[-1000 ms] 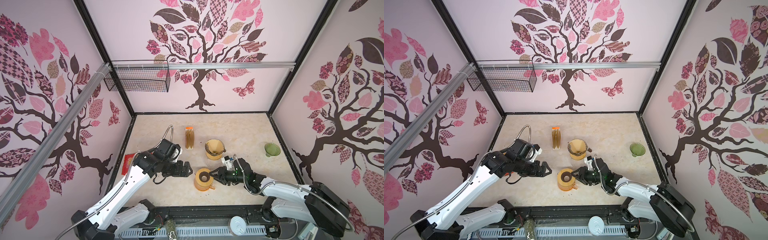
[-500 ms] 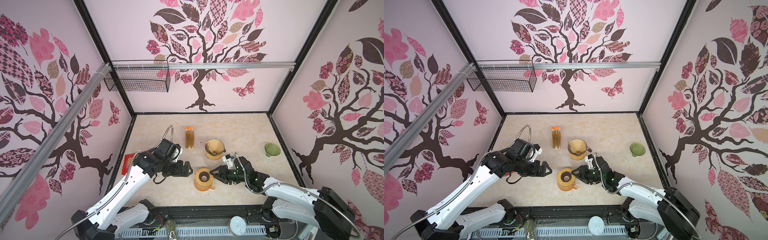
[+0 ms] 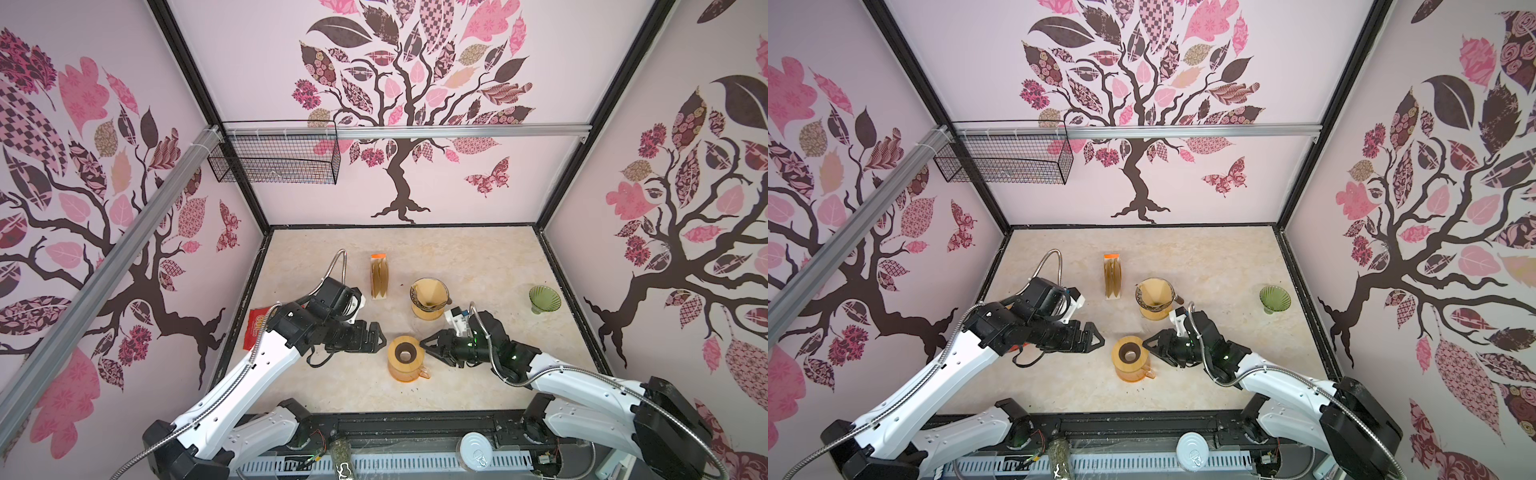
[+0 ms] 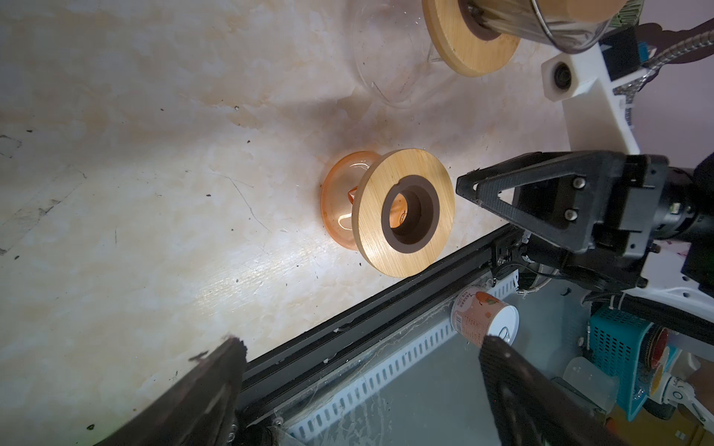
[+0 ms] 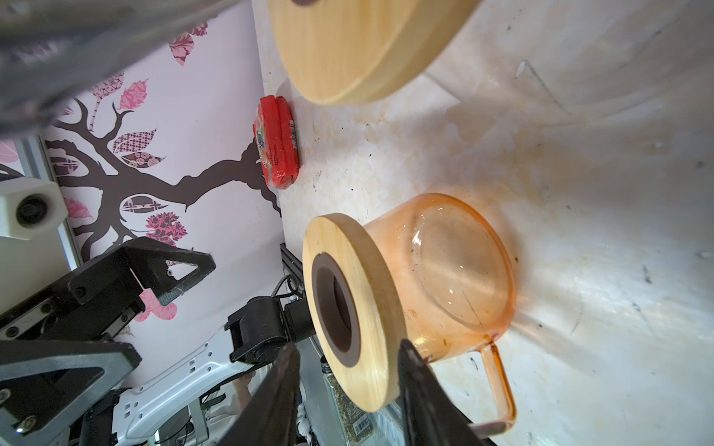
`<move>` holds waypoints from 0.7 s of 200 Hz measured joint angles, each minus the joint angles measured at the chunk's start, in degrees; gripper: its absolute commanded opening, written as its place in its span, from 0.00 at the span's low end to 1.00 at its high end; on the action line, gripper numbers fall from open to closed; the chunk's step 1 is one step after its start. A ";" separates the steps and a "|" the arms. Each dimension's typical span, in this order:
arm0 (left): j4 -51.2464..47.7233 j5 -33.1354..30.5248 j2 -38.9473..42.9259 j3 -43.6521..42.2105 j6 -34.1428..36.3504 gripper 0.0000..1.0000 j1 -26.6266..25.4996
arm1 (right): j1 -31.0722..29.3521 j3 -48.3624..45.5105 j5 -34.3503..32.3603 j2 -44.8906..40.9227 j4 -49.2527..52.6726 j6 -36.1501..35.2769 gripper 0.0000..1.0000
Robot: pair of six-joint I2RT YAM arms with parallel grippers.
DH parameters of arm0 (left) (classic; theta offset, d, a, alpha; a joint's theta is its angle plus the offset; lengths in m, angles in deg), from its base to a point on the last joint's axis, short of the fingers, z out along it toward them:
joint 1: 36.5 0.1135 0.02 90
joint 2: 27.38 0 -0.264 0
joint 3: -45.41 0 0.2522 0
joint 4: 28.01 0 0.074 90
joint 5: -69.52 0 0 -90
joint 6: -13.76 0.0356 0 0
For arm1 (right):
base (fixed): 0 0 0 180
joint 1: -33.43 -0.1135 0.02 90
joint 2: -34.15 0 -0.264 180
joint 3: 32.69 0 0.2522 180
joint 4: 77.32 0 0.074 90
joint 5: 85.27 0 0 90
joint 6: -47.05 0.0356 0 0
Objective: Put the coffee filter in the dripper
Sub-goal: 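Open the right gripper and draw it back from the ring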
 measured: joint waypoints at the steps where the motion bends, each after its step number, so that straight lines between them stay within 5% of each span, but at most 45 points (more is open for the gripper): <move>1: 0.04 0.00 0.00 -0.02 0.00 0.98 0.00 | 0.00 0.07 0.00 0.00 0.11 -0.04 0.45; 140: 11.23 10.73 -7.87 -9.79 -4.83 0.98 0.04 | -0.02 12.48 -5.62 -13.81 25.18 -10.69 0.91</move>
